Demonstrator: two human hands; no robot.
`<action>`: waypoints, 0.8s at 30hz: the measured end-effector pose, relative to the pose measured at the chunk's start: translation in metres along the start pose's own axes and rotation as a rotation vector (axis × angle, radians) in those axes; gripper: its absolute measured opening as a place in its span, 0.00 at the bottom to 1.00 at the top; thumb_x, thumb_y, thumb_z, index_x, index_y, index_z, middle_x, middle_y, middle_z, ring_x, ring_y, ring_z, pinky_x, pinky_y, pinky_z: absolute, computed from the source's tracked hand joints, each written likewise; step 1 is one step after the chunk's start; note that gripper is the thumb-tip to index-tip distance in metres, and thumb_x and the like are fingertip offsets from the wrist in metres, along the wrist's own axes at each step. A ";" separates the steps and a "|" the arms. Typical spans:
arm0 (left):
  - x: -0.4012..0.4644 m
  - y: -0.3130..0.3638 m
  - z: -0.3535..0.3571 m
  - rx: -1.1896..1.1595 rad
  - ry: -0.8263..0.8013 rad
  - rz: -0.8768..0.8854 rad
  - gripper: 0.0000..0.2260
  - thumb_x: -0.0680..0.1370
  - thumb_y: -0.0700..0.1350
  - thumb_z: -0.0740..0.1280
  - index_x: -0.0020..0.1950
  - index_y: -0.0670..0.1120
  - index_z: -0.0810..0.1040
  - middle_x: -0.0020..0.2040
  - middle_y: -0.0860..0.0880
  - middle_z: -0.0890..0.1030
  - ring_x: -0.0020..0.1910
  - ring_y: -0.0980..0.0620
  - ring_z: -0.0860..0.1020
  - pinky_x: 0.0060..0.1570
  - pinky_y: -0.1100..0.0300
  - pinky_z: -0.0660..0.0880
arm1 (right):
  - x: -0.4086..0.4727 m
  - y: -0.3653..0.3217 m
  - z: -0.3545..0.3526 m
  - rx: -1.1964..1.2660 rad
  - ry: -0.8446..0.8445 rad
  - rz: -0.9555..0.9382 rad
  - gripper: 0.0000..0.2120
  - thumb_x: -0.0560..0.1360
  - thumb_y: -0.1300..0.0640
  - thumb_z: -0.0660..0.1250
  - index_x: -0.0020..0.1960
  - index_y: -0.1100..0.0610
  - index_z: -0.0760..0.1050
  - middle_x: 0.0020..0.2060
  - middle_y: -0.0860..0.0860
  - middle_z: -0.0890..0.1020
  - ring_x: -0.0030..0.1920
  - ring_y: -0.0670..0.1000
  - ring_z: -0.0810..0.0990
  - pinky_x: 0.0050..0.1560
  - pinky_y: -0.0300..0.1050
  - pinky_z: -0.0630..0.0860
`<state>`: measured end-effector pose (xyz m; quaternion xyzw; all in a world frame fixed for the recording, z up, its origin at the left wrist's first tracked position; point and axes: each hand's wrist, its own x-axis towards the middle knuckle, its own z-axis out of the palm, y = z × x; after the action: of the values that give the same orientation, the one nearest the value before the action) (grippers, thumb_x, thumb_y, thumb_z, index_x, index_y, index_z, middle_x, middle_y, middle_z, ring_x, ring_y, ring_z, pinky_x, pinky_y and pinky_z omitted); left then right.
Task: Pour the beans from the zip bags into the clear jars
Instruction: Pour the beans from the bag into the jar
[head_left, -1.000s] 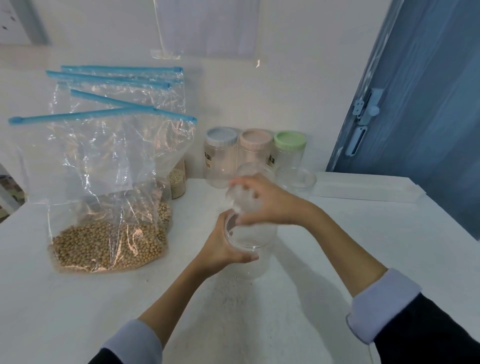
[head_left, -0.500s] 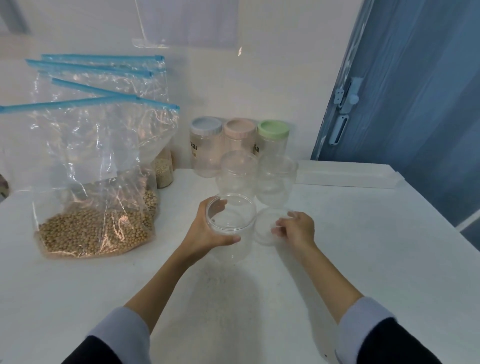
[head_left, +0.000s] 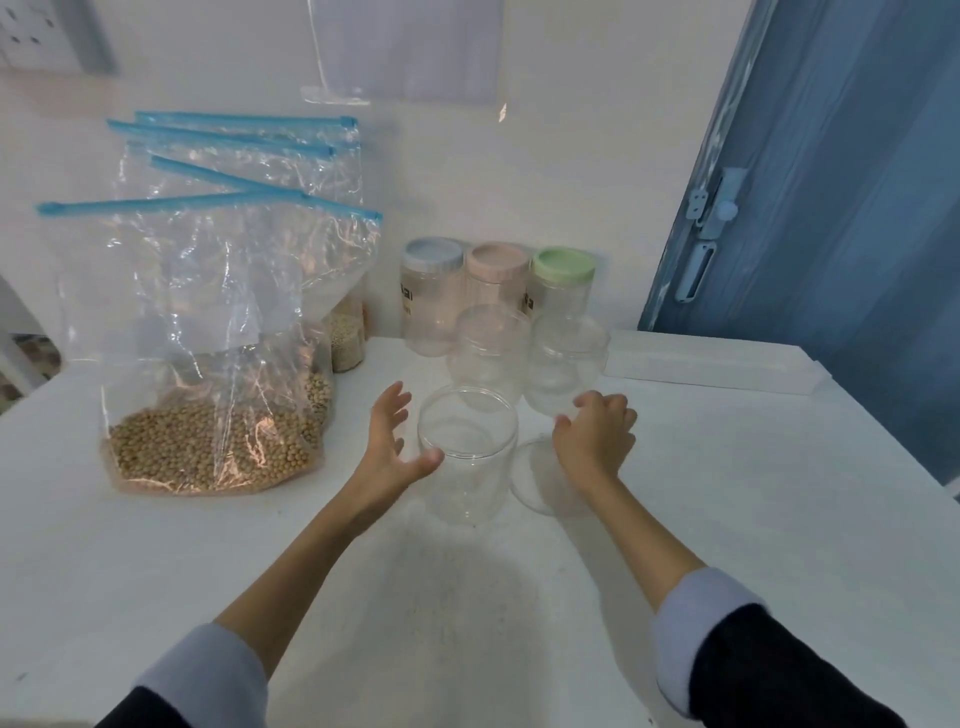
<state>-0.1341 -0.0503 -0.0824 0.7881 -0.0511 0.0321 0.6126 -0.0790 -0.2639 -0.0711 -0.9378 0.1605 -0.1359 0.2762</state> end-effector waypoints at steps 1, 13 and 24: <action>-0.002 0.005 -0.009 -0.019 0.053 0.012 0.48 0.58 0.76 0.67 0.71 0.55 0.56 0.68 0.54 0.66 0.65 0.54 0.69 0.64 0.56 0.67 | 0.005 -0.016 -0.008 0.074 0.057 -0.050 0.12 0.77 0.59 0.64 0.60 0.58 0.74 0.60 0.56 0.71 0.62 0.57 0.68 0.57 0.48 0.67; 0.066 0.080 -0.198 0.539 0.639 0.318 0.06 0.78 0.37 0.64 0.51 0.41 0.79 0.46 0.48 0.79 0.44 0.54 0.75 0.43 0.73 0.69 | -0.007 -0.266 0.016 0.416 -0.109 -0.717 0.06 0.75 0.67 0.62 0.48 0.62 0.77 0.53 0.57 0.76 0.56 0.56 0.73 0.56 0.46 0.70; 0.113 0.047 -0.355 0.423 0.738 -0.131 0.17 0.79 0.41 0.62 0.66 0.36 0.68 0.60 0.38 0.73 0.57 0.41 0.75 0.60 0.51 0.73 | -0.044 -0.414 0.079 0.292 -0.215 -0.960 0.10 0.78 0.63 0.62 0.59 0.61 0.75 0.59 0.55 0.76 0.60 0.53 0.73 0.59 0.41 0.67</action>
<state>-0.0234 0.2778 0.0631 0.8337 0.2291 0.2826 0.4155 0.0019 0.1193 0.0898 -0.8661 -0.3383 -0.1712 0.3258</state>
